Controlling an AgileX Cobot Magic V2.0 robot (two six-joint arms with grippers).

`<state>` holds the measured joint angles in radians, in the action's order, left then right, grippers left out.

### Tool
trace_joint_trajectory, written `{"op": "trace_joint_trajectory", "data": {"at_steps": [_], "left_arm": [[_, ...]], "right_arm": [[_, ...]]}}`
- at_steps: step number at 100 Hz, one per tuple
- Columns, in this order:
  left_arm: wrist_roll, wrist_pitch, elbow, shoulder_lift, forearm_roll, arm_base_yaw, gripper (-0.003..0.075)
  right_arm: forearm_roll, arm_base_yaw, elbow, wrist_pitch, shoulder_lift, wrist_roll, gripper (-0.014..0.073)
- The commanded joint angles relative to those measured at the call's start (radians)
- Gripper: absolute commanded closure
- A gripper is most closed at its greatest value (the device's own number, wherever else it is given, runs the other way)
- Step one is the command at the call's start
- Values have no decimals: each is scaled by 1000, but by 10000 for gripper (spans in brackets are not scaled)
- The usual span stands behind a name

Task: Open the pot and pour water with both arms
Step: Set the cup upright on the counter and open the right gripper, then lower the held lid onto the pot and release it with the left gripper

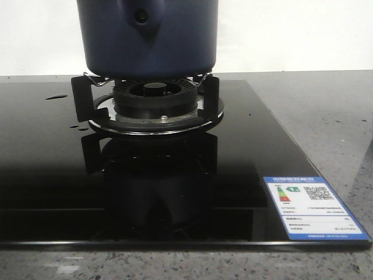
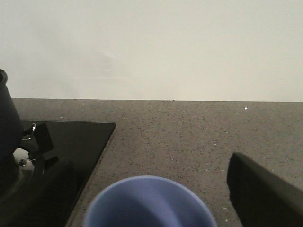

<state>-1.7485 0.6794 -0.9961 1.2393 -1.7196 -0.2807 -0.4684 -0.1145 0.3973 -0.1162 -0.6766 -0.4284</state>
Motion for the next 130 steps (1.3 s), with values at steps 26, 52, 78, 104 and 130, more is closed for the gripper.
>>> {"op": "trace_joint_trajectory", "data": {"at_steps": [26, 52, 78, 104, 130], "left_arm": [[-2, 49, -95, 48, -83, -22, 400], [-63, 50, -141, 88, -87, -67, 400], [-76, 42, -152, 131, -132, -79, 400], [-80, 9, -152, 162, -97, -79, 400], [-80, -22, -152, 205, -96, -79, 400]], "right_arm": [[-39, 5, 36, -102, 166, -36, 11], [-35, 5, 60, -87, 166, -36, 11], [-35, 5, 132, -12, 212, -36, 214], [-35, 5, 199, 40, 289, -36, 662], [-35, 5, 200, 44, 298, -36, 662]]}}
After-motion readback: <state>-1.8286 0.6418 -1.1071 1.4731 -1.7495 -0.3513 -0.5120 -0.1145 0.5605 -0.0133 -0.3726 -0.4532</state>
